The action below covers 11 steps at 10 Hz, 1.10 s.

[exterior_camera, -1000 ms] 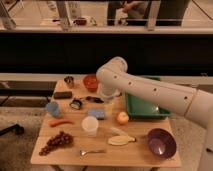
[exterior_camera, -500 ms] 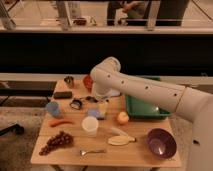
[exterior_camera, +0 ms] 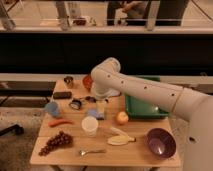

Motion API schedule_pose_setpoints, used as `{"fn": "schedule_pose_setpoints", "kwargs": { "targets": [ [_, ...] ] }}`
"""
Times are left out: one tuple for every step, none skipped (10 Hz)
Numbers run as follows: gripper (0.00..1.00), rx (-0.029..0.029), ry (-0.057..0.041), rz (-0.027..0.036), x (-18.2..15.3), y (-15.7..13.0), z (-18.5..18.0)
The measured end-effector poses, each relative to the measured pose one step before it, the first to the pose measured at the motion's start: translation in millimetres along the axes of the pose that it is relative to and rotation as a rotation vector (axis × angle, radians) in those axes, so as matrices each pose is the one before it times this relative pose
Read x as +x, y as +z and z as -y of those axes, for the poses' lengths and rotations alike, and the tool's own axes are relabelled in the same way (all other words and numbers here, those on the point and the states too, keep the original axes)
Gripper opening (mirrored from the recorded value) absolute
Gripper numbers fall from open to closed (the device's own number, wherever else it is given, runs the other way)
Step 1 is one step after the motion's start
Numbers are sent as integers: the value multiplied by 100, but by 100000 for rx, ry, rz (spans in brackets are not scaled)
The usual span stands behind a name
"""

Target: Place brush in purple bowl

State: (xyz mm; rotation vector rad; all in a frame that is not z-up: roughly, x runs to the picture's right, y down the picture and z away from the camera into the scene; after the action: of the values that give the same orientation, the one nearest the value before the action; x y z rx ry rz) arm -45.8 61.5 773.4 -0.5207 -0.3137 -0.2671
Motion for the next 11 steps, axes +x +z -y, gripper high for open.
{"fn": "schedule_pose_setpoints", "kwargs": {
  "targets": [
    [80,931,724,1167,223,119,434],
    [80,480,1026,1304,274,126,260],
    [80,258,1026,1161,374,295,281],
    [80,157,265,1038,19,213,236],
    [80,6,542,1341,163,286,191],
    [80,-139,1069,1219,420,291,187],
    [80,-313,1240,1241,547,379,153],
    [80,-219,766,932,344,250,170],
    [80,-778,646,875,417,416,135],
    [80,-741,679,1292,408,563,352],
    [80,-567,527,834,341,430,373]
  ]
}}
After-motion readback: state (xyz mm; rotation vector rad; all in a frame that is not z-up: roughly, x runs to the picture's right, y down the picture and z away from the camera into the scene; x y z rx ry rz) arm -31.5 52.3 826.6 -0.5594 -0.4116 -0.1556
